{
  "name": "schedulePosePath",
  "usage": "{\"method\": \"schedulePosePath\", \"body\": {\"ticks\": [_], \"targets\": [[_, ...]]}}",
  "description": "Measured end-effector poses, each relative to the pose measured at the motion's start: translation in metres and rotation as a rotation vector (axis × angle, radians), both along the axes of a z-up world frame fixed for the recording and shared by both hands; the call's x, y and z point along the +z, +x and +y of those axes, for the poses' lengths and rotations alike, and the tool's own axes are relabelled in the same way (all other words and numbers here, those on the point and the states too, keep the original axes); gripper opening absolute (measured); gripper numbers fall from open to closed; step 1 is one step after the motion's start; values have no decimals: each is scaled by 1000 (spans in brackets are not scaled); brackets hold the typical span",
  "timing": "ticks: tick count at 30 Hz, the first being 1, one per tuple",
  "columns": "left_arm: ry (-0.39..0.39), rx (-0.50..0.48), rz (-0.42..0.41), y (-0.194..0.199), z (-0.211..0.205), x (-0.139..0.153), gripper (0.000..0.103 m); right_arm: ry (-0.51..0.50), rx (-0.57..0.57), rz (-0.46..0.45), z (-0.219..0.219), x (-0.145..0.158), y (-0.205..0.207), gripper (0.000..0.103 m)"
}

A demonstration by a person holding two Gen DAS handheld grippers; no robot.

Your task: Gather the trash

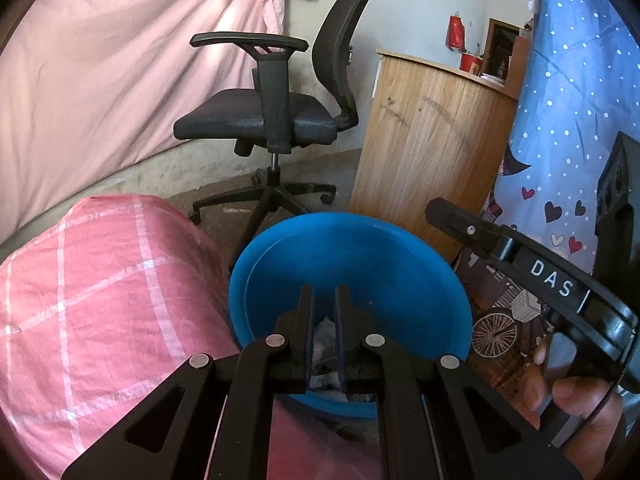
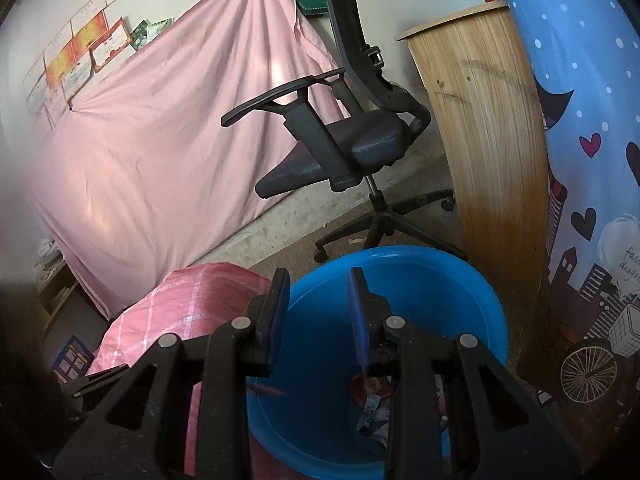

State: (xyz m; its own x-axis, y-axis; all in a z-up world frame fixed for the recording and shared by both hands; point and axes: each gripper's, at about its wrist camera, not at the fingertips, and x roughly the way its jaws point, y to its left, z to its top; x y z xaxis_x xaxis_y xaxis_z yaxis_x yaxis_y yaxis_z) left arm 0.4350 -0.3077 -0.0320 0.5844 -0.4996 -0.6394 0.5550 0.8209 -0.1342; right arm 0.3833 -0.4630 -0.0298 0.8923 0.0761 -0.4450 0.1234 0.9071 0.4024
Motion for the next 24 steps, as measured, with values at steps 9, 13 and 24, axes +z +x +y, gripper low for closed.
{"method": "schedulePosePath", "body": {"ticks": [9,13,24], "targets": [[2,44,9,2,11,-2,23,-9,4,-5,3,1,0,55],[-27,85,18,3,24,1,33,-19,6,-8,4,3,-1,56],[-22,170,-31,-8,52,17,47,-84,2,-12,17,11,-5,62]]}}
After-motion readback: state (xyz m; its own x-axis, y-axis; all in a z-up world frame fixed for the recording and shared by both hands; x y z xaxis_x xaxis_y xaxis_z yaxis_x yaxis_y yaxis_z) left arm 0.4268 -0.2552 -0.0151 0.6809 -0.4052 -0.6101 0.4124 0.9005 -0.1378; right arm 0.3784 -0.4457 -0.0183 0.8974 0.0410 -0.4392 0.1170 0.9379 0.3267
